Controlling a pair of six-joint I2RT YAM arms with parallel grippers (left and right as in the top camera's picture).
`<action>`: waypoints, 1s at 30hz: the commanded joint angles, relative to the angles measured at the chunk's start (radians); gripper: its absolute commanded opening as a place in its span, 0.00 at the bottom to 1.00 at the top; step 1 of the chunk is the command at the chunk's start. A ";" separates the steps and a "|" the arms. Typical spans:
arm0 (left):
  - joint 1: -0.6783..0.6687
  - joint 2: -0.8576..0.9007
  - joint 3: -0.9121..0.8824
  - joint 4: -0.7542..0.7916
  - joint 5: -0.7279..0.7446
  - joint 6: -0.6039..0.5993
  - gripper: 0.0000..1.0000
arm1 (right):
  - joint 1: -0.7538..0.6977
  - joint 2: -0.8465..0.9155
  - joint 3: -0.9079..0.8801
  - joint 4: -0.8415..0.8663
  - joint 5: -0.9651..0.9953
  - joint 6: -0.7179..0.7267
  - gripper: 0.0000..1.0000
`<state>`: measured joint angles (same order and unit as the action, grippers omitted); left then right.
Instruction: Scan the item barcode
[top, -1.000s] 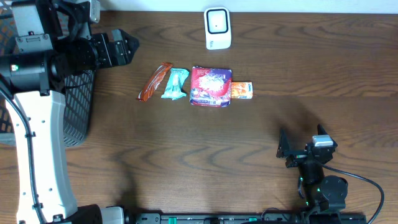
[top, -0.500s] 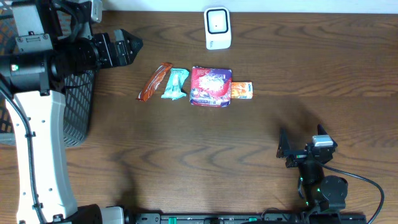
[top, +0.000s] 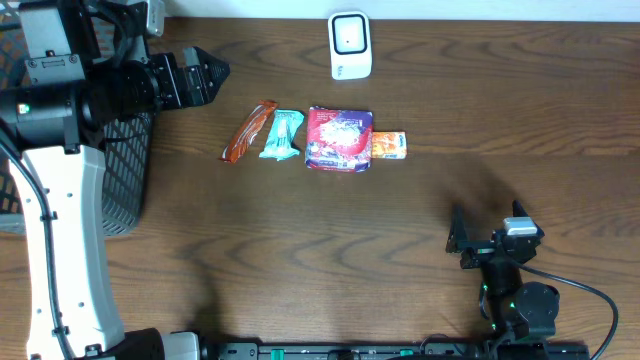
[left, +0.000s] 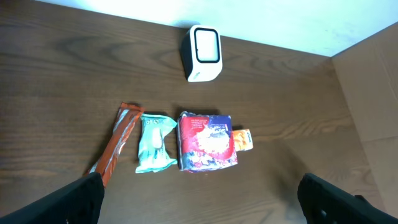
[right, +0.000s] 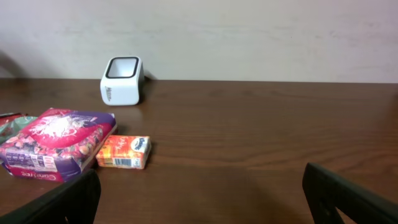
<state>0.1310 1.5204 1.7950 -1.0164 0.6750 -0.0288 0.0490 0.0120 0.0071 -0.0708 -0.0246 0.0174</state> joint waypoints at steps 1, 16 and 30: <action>0.002 0.004 0.004 0.002 0.013 0.002 0.99 | -0.009 -0.004 -0.001 0.045 0.081 -0.035 0.99; 0.002 0.004 0.004 0.001 0.013 0.002 0.99 | -0.008 -0.003 -0.001 0.354 -0.166 0.041 0.99; 0.002 0.004 0.004 0.002 0.013 0.002 0.98 | -0.008 0.120 0.220 0.524 -0.282 -0.076 0.99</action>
<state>0.1310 1.5204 1.7950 -1.0157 0.6785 -0.0288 0.0490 0.0635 0.1207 0.5022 -0.2581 0.0082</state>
